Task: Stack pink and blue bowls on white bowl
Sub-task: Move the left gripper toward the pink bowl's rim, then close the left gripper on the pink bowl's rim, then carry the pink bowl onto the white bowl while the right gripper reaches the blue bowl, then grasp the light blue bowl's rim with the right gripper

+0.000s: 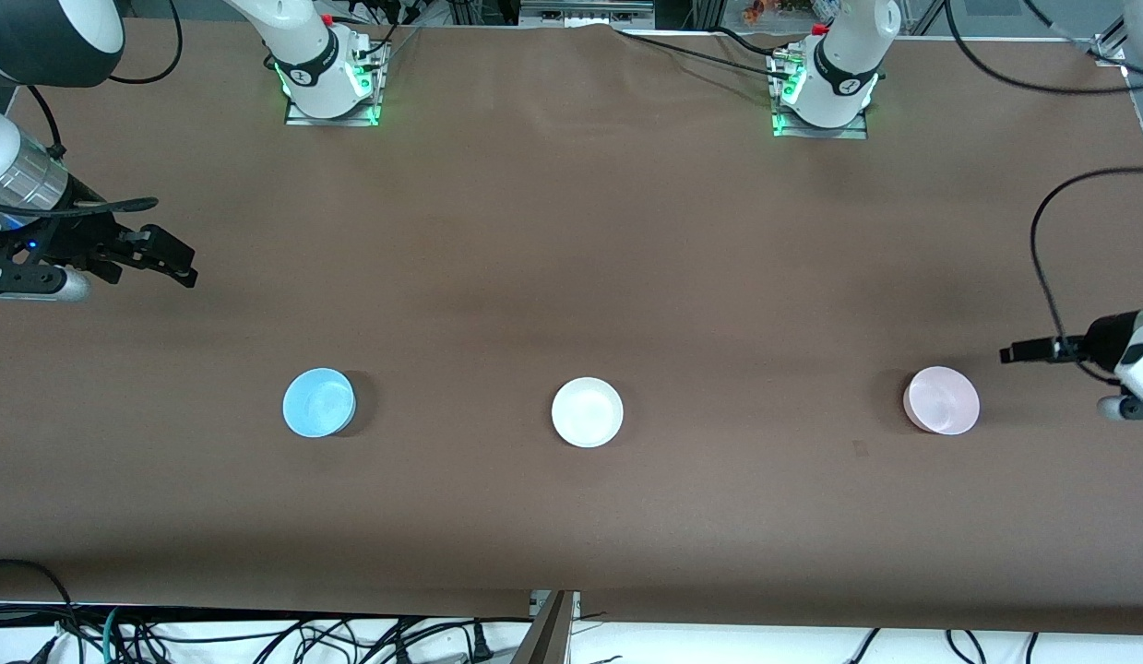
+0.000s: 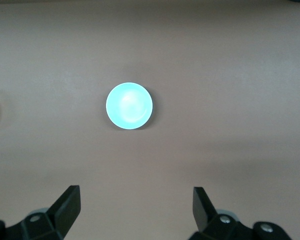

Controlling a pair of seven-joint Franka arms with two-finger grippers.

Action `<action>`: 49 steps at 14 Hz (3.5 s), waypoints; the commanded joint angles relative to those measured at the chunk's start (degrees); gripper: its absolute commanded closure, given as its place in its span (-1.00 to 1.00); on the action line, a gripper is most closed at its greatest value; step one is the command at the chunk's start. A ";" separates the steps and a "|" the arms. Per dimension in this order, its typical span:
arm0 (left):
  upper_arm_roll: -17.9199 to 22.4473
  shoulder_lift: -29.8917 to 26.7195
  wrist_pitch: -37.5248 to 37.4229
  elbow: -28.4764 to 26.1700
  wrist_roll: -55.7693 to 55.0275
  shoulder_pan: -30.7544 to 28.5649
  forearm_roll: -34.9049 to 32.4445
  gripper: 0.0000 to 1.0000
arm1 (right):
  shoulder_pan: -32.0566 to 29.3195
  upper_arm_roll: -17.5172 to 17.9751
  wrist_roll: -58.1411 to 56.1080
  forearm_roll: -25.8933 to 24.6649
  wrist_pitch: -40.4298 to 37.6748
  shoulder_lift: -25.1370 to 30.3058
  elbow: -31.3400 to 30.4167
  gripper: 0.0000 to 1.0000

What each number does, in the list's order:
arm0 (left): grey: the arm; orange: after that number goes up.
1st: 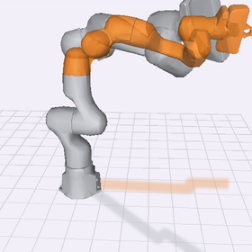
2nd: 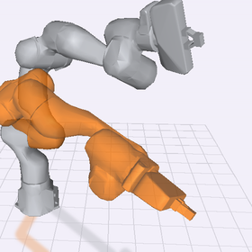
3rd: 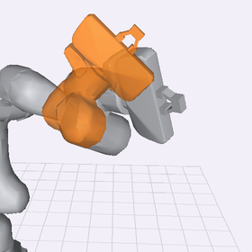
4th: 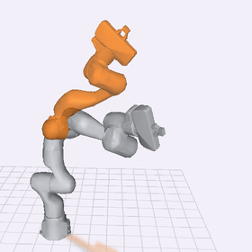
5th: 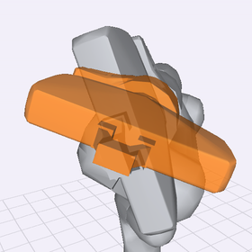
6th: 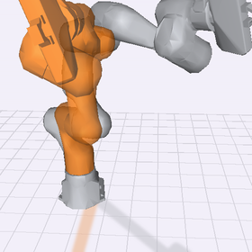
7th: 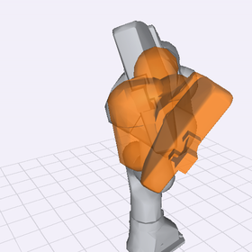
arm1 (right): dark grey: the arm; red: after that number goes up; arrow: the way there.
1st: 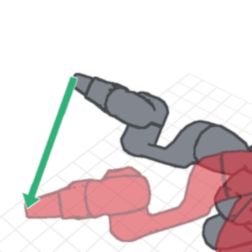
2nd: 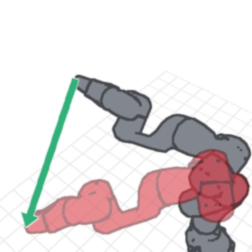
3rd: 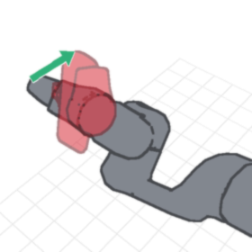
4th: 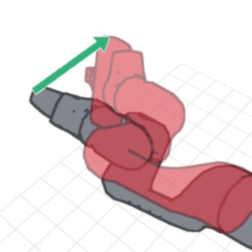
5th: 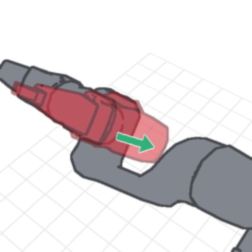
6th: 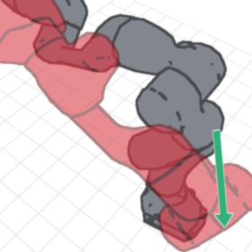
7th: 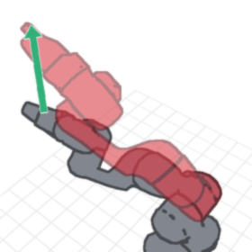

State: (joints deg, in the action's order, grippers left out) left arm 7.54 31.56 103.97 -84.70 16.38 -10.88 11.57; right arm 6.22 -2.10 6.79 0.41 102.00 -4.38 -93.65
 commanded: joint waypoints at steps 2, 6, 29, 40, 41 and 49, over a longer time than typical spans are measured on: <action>0.02 6.48 8.24 0.68 5.84 -1.51 3.62 -1.00 | -0.16 0.17 -0.28 0.65 -0.66 -2.55 0.49 -0.99; 0.02 9.22 16.16 -3.01 10.52 -2.57 9.34 -1.00 | 0.28 0.43 -0.63 0.56 -0.75 -3.09 0.49 -0.99; -11.58 7.11 9.14 5.33 -20.63 9.62 10.32 1.00 | -0.33 0.43 -0.19 0.91 7.94 -7.03 1.72 -0.99; -17.91 16.07 27.42 13.15 -56.37 31.00 -5.16 1.00 | -1.92 0.08 -6.52 0.56 23.12 -26.69 1.72 -0.99; -17.91 16.60 28.03 13.16 -56.45 31.70 -5.16 1.00 | -1.66 0.08 -6.87 0.47 26.46 -28.30 1.72 -0.99; -18.00 19.07 28.65 13.07 -57.68 33.29 -5.07 1.00 | -1.48 0.43 -8.10 1.00 35.81 -35.96 1.02 -0.88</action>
State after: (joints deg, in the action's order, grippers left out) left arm -10.46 49.49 132.74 -73.77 -39.41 21.86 7.99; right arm 4.86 -2.09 -0.31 0.53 138.05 -40.34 -93.14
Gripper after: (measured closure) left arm 0.974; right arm 0.040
